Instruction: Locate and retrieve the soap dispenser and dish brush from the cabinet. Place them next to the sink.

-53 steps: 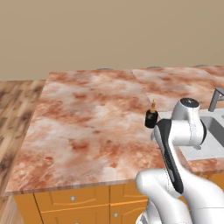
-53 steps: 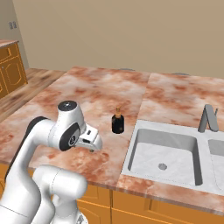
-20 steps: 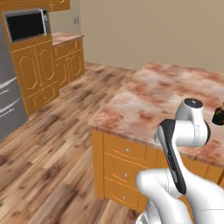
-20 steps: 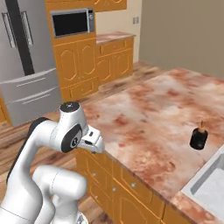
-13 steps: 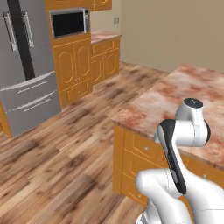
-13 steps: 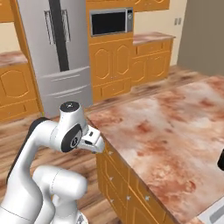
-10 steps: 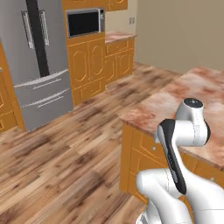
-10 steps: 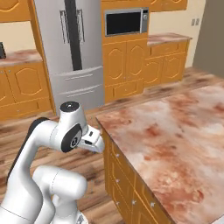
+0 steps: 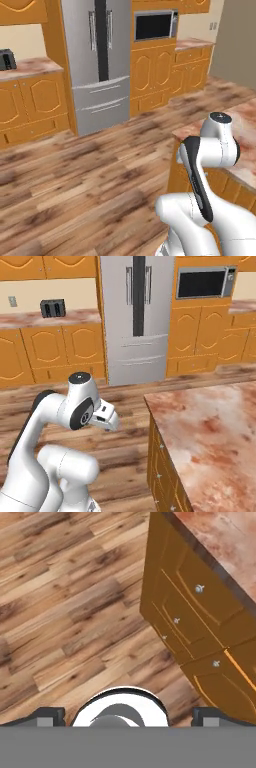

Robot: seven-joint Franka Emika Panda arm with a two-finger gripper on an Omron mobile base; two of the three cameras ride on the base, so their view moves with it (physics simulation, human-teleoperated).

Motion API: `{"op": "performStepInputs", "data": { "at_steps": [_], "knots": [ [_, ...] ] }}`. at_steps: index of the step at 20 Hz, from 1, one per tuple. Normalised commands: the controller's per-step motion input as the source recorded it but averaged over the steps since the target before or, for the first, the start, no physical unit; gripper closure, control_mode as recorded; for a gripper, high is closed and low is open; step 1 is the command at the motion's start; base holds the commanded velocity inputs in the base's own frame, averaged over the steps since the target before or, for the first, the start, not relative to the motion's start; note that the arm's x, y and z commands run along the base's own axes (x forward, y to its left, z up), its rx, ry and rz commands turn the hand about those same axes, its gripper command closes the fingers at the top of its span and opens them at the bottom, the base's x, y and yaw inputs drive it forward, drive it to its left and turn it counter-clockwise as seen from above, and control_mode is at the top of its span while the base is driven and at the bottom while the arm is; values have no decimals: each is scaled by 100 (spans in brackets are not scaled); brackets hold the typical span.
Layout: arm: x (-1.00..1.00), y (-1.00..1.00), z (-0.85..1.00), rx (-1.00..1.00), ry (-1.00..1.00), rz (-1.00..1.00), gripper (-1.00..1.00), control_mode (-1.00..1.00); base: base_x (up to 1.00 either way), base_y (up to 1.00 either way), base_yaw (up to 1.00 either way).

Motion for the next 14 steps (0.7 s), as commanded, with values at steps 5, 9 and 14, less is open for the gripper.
{"op": "performStepInputs", "data": {
  "at_steps": [5,9,14],
  "knots": [
    [0,0,0,0,0,0,-100,100,0,2,47],
    [0,0,0,0,0,0,-100,100,0,2,46],
    [0,0,0,0,0,0,-100,100,0,1,43]
  ]
}}
